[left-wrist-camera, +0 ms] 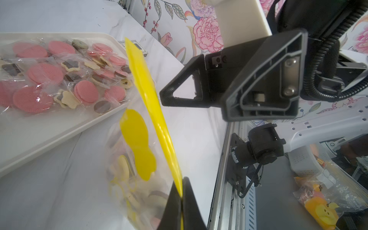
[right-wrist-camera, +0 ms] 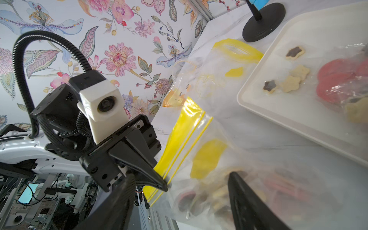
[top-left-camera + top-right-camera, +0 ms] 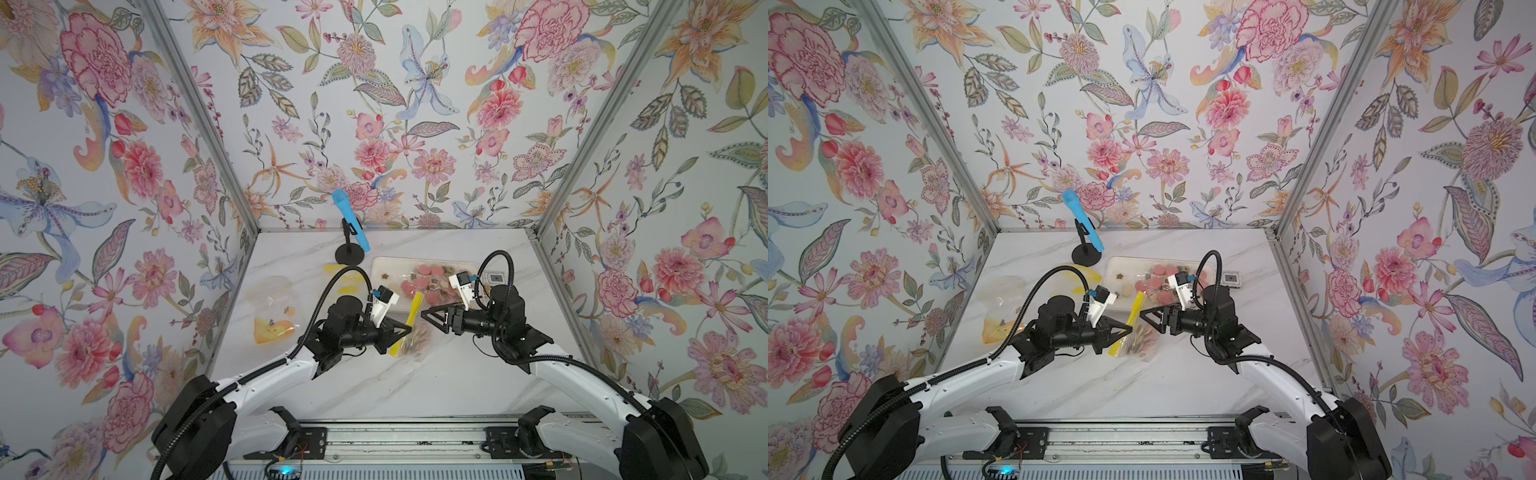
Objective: Pour cookies out of the ziploc bag
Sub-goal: Pick up the ziploc bag from the center of the board.
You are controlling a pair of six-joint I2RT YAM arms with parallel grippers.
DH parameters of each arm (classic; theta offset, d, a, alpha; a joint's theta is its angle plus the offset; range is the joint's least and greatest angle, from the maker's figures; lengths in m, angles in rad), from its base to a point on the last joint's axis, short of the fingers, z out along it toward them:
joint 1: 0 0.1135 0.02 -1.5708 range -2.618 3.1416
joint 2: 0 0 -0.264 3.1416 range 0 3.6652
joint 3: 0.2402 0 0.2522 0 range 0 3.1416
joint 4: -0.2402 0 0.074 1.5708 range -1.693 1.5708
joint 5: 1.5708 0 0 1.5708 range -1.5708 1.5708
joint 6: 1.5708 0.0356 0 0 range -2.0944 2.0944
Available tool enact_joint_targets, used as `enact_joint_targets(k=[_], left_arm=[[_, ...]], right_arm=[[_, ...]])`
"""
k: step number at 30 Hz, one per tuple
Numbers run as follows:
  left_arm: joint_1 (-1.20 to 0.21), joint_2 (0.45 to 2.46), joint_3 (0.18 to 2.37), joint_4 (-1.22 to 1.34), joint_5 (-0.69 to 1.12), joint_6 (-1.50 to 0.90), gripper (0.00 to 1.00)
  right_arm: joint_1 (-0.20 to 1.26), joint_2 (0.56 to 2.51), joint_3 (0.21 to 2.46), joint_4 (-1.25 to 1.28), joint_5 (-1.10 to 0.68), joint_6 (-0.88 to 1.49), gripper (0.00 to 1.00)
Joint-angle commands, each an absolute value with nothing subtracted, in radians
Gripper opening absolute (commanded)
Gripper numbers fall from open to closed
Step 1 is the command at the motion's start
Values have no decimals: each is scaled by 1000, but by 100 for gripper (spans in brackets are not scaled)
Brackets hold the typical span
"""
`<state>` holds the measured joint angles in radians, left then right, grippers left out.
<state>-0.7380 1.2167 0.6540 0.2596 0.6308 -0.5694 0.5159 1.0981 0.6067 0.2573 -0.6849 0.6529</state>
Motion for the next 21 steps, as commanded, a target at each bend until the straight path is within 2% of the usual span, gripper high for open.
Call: enact_joint_targets(k=[1,5,12,21], left_arm=[[-779,1202,741,126,502,-584,1],[-817,1240,805,26,419,-610,2],[-851,1291,812,32,393,-626,2],[-861,1298,805,55,372,-625,3]], right_arm=[[556,1074,631,218,-561,725,69],[605,1071,638,218,-477,798,63],[621,1131,644,257,-473,845,57],[627,1173,641,268,-454,874,43]])
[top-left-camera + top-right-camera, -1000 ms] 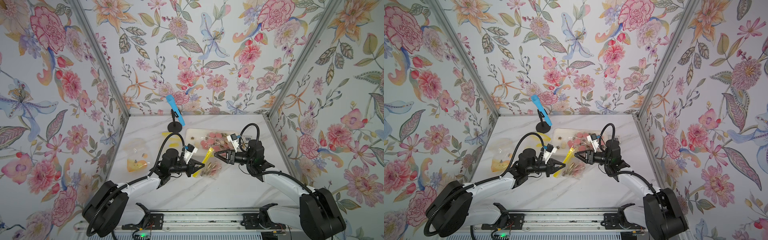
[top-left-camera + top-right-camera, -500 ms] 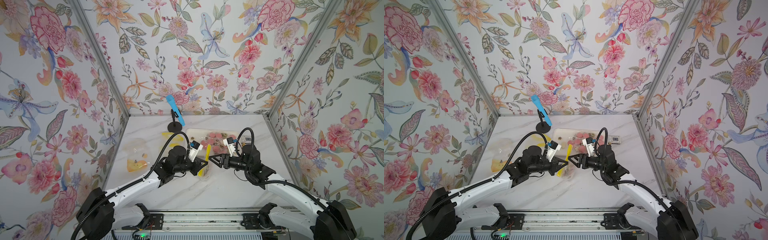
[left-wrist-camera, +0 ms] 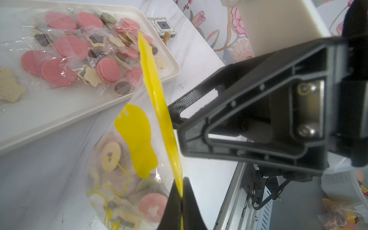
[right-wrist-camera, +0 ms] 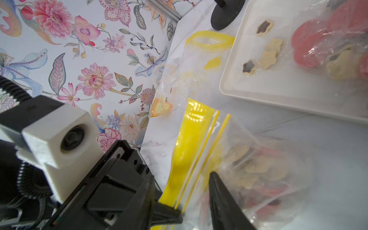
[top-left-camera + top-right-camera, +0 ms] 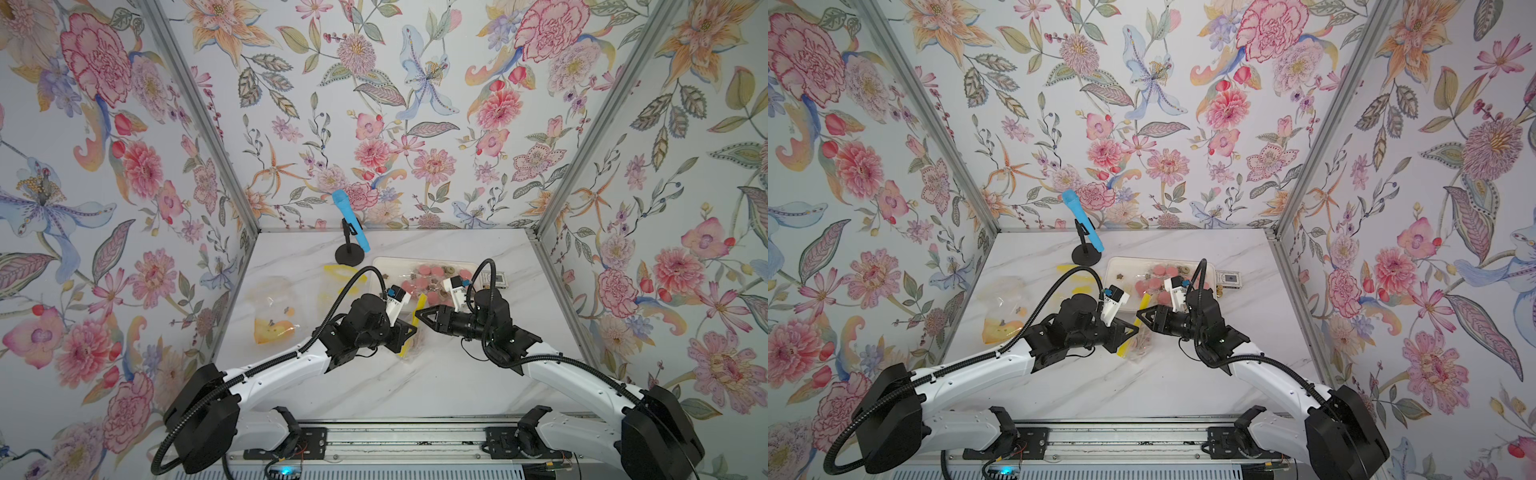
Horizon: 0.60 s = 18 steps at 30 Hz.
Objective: Pour cookies out of the ziploc bag
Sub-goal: Pick up the ziploc bag from the center of the board.
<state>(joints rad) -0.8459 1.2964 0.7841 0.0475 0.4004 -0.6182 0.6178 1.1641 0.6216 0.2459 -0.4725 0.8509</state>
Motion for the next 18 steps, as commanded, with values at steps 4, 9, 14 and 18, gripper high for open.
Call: enact_joint_targets(k=[4,9,14,18], left_arm=[[-865,1305,805,62,375,-623,4],[-869,1310,807,62,375,-620,5],[-871,1301,798,65,367,-620,5],[-870,1297,787,78,365,-627,8]], right_arm=[[635,1192,644,281,-456,879,43],[643,1214,655,283,-454,881,36],[642,1208,651,283,-445,878,26],[642,1197,638,301,-442,868,21]])
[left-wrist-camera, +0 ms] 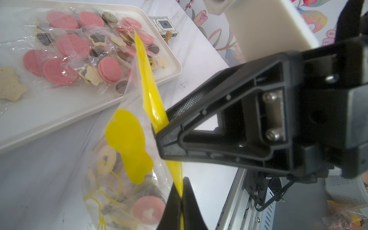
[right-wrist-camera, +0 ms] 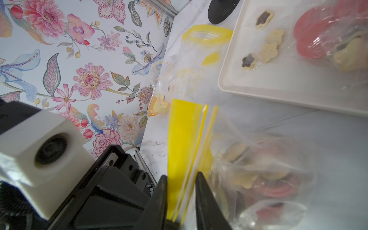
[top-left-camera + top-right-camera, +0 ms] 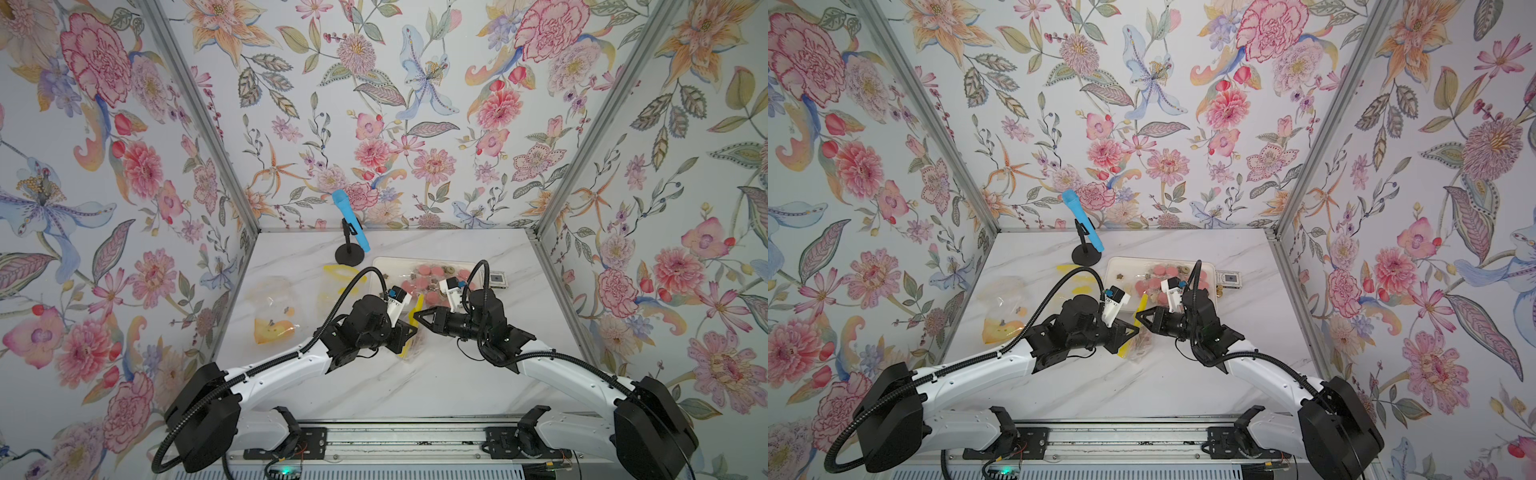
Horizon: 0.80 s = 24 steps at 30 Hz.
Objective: Pour cookies out of the ziploc bag
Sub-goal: Pick up the ziploc bag from the center of the board.
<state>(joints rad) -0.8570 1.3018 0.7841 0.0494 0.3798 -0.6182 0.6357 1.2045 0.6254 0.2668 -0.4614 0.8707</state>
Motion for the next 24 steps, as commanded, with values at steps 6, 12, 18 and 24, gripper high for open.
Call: enact_joint_targets(k=[6,12,18,24], left_arm=[[-868,1287,776,82,362,-626,22],[-855,1261,778,52,375,-614,42],[-774,1197,733,62,464,-618,44],[-712,1167,679,131,581,-656,45]], right_arm=[[641,1198,617,344,-459,856,13],[632,1186,584,407,-488,836,11],[606,1153,549,451,-519,804,11],[595,1132,502,520,-547,784,11]])
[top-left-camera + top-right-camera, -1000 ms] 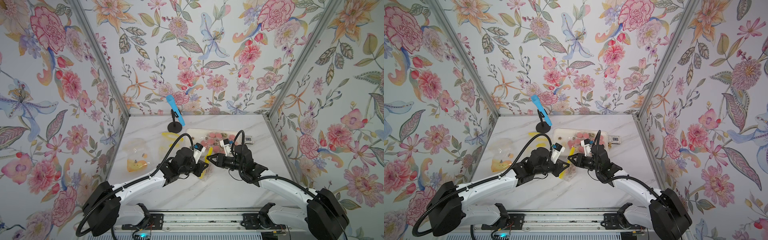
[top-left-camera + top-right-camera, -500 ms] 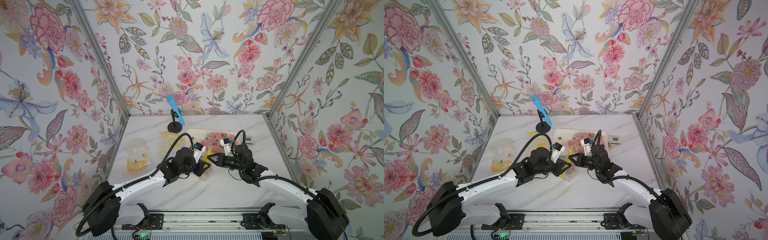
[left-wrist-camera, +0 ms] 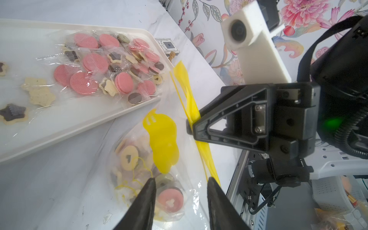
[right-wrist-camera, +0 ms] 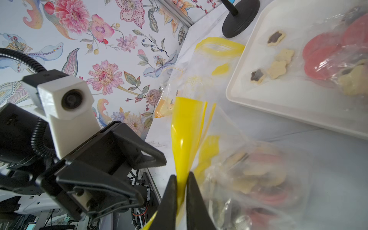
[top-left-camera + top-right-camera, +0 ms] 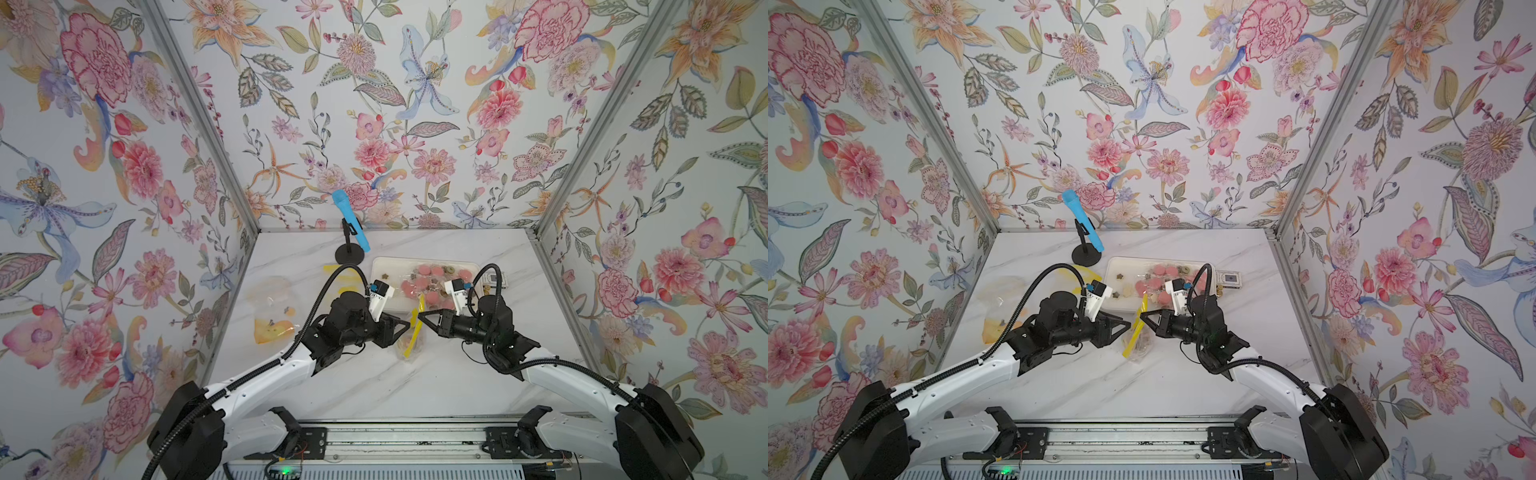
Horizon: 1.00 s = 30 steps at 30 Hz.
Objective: Pour cookies out of the ziploc bag
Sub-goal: Pick up the ziploc bag from the center of the board, then open the ziploc bag at the center of the board.
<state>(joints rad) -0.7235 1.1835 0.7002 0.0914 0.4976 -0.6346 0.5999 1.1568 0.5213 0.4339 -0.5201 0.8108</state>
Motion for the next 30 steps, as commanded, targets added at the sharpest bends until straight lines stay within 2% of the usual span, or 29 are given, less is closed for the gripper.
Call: enact_joint_targets(k=[1,8,17,21,26,28,30], left_arm=[[-710,1168,673,146,598,-664,45],[-710,1189,623,306,695,-763,49],[-710,1253,612,367,711,-796,46],[-711,1267,609,382,713,-798,40],[-710,1266,606,393,712,-801,37],[-712,1268,603,401,713,-806,31],[-713,1269,603,403,715,-811,21]], right_arm=[[595,1130,494,535,-549,782,11],[596,1133,464,584,-545,780,12],[598,1126,463,586,-549,772,15],[598,1120,459,579,-548,771,22],[599,1109,457,565,-545,773,22],[603,1106,459,560,-542,775,25],[609,1109,465,552,-540,778,32]])
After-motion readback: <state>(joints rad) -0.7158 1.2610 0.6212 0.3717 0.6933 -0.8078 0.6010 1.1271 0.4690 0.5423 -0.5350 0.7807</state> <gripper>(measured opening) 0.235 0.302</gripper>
